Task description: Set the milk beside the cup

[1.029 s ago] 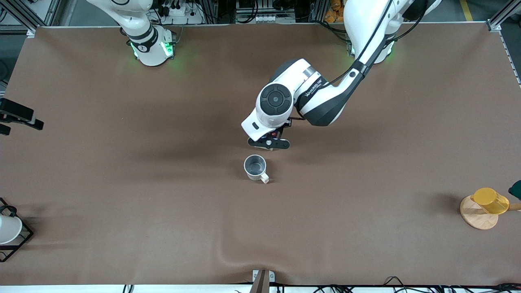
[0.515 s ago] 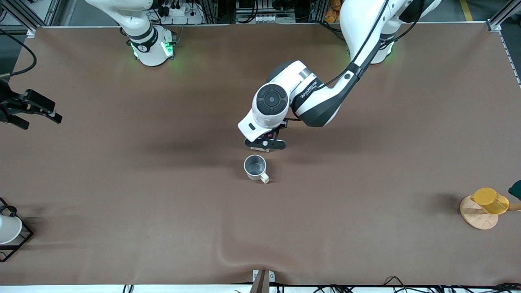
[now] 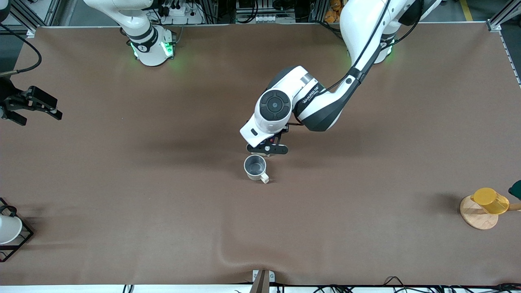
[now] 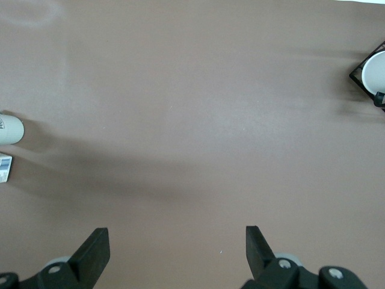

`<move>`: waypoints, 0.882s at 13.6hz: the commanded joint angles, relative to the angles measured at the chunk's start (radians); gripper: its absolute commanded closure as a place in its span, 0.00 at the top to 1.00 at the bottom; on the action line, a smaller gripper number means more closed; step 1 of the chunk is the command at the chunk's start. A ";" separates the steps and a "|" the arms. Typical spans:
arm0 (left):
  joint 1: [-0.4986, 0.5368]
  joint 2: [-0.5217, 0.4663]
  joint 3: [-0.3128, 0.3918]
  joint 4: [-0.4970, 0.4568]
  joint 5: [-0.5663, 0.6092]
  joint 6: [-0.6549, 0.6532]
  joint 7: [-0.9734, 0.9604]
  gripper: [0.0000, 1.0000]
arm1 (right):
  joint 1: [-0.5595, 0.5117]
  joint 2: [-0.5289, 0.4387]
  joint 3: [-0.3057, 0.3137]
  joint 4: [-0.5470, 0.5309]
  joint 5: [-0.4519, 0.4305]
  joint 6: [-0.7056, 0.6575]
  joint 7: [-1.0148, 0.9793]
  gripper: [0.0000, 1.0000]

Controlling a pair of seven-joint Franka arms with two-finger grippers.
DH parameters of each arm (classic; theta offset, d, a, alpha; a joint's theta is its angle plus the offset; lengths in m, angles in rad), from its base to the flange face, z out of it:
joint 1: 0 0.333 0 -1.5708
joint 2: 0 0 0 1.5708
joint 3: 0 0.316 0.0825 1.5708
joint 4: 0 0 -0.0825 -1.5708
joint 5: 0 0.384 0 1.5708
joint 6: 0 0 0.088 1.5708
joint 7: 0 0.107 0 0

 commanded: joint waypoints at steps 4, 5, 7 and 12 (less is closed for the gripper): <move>-0.014 0.034 0.014 0.042 -0.015 0.015 -0.011 0.48 | 0.029 -0.009 -0.012 0.025 -0.051 -0.048 0.047 1.00; -0.012 0.034 0.014 0.042 -0.015 0.024 -0.011 0.66 | 0.029 -0.009 -0.012 0.025 -0.049 -0.048 0.047 1.00; -0.009 0.033 0.014 0.042 -0.015 0.029 -0.008 1.00 | 0.029 -0.009 -0.012 0.025 -0.045 -0.053 0.088 1.00; -0.008 0.020 0.003 0.042 -0.017 0.024 -0.013 1.00 | 0.043 -0.007 -0.007 0.042 -0.049 -0.057 0.168 1.00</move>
